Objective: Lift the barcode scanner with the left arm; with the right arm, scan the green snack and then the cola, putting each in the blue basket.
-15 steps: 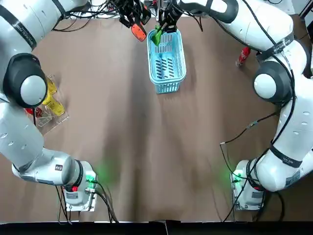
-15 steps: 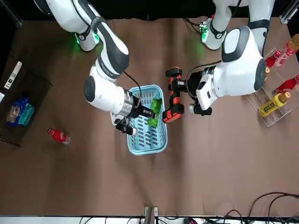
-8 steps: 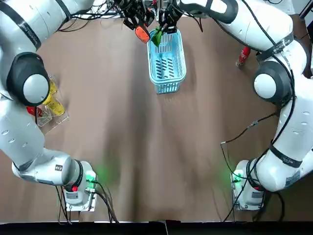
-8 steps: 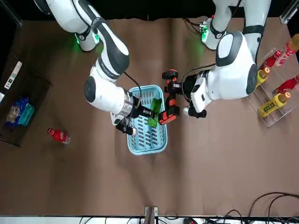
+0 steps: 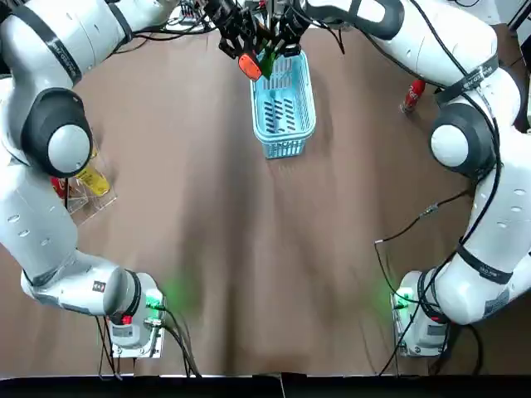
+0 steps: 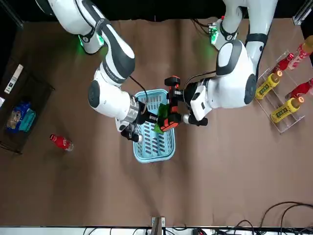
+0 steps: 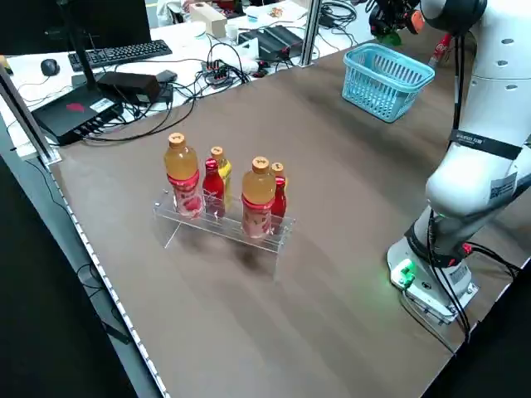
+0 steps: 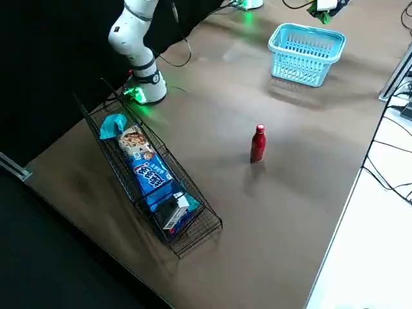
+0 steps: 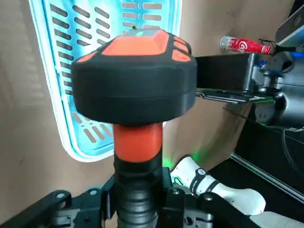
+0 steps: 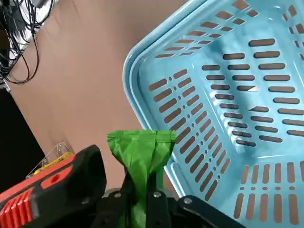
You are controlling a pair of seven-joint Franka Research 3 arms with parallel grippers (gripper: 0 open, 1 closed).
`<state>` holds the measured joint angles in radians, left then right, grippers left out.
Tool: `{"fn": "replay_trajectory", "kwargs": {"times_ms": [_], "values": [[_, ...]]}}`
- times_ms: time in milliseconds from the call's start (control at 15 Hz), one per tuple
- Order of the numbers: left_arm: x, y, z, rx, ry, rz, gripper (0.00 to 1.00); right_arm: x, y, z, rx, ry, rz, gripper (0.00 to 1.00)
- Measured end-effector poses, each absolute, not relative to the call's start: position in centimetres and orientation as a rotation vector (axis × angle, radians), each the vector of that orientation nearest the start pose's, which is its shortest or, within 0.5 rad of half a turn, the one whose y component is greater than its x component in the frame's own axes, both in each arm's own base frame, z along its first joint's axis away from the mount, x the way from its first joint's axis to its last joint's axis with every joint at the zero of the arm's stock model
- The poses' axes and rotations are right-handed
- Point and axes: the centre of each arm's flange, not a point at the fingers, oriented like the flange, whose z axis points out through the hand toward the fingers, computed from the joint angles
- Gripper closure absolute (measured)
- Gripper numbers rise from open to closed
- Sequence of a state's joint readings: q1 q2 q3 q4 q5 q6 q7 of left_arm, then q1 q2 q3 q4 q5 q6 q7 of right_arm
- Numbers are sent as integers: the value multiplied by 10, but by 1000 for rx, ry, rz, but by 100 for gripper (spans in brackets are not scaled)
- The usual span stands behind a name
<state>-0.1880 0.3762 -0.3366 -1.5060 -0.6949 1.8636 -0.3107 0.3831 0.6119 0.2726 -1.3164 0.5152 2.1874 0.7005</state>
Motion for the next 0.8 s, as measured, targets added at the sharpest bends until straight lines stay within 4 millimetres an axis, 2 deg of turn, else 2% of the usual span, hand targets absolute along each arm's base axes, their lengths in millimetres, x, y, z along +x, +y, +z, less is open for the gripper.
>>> {"fn": "replay_trajectory", "kwargs": {"times_ms": [467, 600, 800], "values": [[577, -348, 485, 2403, 27, -393, 65, 616, 428, 425, -2465, 449, 209, 87], [584, -335, 488, 2435, 33, -359, 65, 620, 422, 423, -2510, 433, 168, 87], [598, -300, 496, 2562, 24, -257, 65, 624, 414, 418, -2620, 374, 72, 87]]}}
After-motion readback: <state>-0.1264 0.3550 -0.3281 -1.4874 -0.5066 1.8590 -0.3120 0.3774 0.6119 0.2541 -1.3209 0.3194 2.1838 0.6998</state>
